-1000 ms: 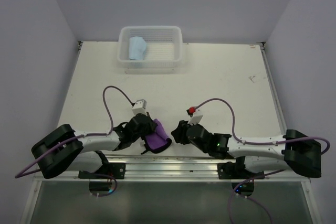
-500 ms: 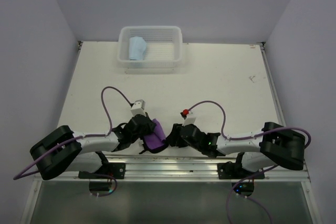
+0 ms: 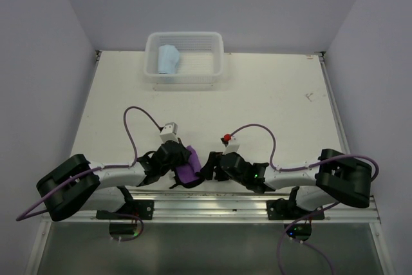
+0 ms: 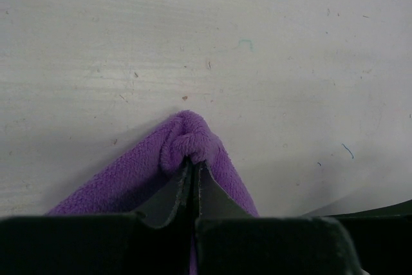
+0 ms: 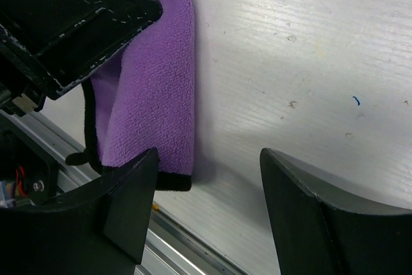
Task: Roll the towels
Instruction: Roll the towel
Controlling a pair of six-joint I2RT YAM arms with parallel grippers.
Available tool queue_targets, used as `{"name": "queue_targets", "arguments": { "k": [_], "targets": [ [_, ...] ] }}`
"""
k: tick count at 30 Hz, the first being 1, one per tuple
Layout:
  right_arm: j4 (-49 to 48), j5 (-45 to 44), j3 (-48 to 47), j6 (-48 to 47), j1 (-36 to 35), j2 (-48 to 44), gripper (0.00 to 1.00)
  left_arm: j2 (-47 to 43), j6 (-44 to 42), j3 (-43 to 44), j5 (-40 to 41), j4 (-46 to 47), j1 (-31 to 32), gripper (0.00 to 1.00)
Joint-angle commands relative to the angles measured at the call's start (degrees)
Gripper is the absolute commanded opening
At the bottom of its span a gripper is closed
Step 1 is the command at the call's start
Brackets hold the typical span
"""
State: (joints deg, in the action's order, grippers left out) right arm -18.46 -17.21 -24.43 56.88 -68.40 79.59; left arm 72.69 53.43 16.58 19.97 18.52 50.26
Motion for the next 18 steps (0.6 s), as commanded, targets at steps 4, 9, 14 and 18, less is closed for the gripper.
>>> {"name": "queue_targets", "arguments": {
  "k": [4, 9, 14, 18],
  "targets": [
    [0.2, -4.0, -1.2, 4.2, 0.1, -0.8, 0.67, 0.7, -0.6, -2.0, 3.2, -6.9, -0.5, 0.00],
    [4.2, -3.9, -4.1, 5.6, 0.0, 1.5, 0.68, 0.7, -0.7, -1.8, 3.2, -6.7, -0.6, 0.00],
    [1.0, -3.9, -3.5, 6.8, 0.1, 2.4, 0.69, 0.7, -0.7, -1.8, 3.5, -6.8, -0.6, 0.00],
    [-1.1, -2.4, -4.1, 7.4, 0.1, 3.8, 0.69, 0.7, -0.6, -1.8, 3.6, -6.8, -0.6, 0.00]
  ]
}}
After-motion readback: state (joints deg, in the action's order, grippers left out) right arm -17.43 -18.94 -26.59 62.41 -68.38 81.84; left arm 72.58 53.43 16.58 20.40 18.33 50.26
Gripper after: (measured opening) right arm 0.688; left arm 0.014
